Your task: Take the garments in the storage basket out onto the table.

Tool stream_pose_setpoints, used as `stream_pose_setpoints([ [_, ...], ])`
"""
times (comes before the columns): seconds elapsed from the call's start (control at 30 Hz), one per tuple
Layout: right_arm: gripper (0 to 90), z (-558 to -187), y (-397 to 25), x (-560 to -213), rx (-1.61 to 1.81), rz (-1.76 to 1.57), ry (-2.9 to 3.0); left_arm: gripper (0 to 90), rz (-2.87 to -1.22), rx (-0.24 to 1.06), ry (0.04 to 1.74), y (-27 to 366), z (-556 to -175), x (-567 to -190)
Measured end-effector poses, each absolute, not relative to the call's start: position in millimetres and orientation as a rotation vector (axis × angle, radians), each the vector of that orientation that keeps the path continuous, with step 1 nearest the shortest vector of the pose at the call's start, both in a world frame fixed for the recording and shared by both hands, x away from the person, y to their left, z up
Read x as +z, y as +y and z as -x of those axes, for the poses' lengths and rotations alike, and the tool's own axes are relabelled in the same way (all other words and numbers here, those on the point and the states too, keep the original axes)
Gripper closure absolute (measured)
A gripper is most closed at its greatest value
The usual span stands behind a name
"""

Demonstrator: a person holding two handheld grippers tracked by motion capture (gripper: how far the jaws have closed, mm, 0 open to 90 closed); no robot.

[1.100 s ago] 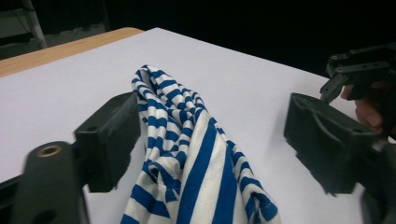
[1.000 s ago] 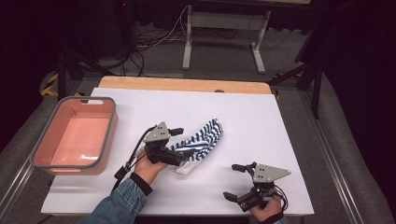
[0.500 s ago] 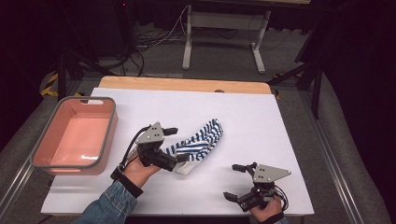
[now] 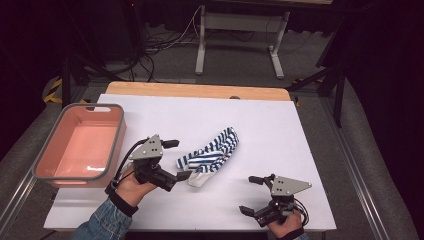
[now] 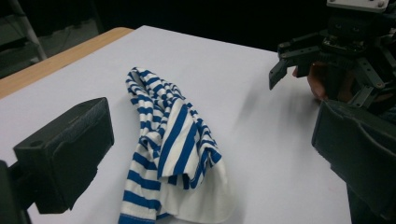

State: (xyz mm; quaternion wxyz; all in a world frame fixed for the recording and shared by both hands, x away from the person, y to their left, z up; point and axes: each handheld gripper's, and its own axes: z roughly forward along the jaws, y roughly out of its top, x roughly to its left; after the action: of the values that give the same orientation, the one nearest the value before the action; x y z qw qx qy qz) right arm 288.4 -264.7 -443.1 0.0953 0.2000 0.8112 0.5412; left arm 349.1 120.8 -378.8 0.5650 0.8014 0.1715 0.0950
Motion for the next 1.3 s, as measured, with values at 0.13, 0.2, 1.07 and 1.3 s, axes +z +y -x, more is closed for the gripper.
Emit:
stream_pose_setpoints([
  [0.13, 3.0, -288, -265, -443, 1.603, -0.594, 2.405, 0.0, -1.889, 0.227, 0.418, 128, -346, -380],
  [0.2, 3.0, -288, -265, -443, 1.604, -0.595, 2.404, 0.0, -1.902, 0.235, 0.428, 134, -343, -382],
  [1.07, 3.0, -289, -265, -444, 1.596, -0.598, 2.405, 0.4, -1.846, 0.217, 0.545, 208, -321, -437],
  [1.3, 2.9, -289, -265, -444, 1.598, -0.6, 2.405, 0.1, -1.832, 0.219, 0.557, 211, -315, -457],
])
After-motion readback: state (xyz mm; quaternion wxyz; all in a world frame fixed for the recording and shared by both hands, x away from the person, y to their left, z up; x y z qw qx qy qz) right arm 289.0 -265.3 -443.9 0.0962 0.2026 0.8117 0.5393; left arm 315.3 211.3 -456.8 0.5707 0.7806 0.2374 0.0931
